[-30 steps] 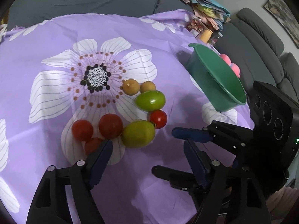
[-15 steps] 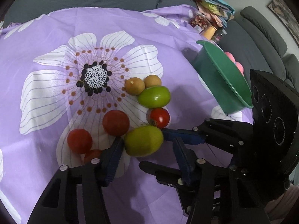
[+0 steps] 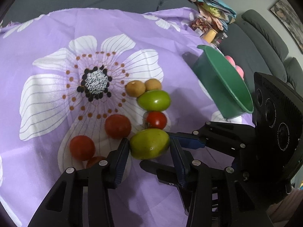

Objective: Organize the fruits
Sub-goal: 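Carry the green plum into the green bowl and open the right gripper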

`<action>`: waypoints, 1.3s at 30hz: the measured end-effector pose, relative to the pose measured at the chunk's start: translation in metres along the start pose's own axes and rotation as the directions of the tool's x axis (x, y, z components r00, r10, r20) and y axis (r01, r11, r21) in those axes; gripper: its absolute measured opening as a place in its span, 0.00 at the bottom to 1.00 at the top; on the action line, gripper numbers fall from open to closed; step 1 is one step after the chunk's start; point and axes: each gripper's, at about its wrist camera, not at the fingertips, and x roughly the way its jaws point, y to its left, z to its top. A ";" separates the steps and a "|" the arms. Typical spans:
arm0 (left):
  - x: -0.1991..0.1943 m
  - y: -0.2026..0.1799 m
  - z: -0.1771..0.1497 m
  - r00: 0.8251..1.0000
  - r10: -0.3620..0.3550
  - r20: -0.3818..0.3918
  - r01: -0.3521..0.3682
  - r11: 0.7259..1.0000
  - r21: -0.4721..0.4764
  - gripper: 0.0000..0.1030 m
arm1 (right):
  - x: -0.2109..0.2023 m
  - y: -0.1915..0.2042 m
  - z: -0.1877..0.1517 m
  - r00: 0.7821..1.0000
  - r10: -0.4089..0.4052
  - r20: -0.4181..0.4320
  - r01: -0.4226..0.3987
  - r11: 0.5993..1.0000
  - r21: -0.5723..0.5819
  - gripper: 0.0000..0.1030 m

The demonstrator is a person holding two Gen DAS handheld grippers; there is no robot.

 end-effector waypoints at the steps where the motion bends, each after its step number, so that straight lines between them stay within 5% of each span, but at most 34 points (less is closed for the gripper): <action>1: -0.001 -0.003 0.000 1.000 0.001 0.003 -0.001 1.000 0.007 0.43 | -0.003 0.000 -0.001 1.000 -0.003 0.007 0.003 1.000 0.001 0.39; 13: -0.010 -0.062 0.011 0.999 0.006 0.034 -0.010 0.991 0.136 0.43 | -0.055 -0.010 -0.020 0.991 -0.061 0.122 0.055 0.997 0.048 0.39; 29: 0.016 -0.163 0.068 0.998 -0.054 0.042 0.035 0.933 0.359 0.43 | -0.140 -0.080 -0.043 0.930 -0.212 0.299 0.152 0.965 0.213 0.39; 39: 0.053 -0.196 0.093 0.995 -0.096 -0.020 0.096 0.910 0.403 0.43 | -0.156 -0.129 -0.053 0.912 -0.268 0.311 0.172 0.937 0.304 0.39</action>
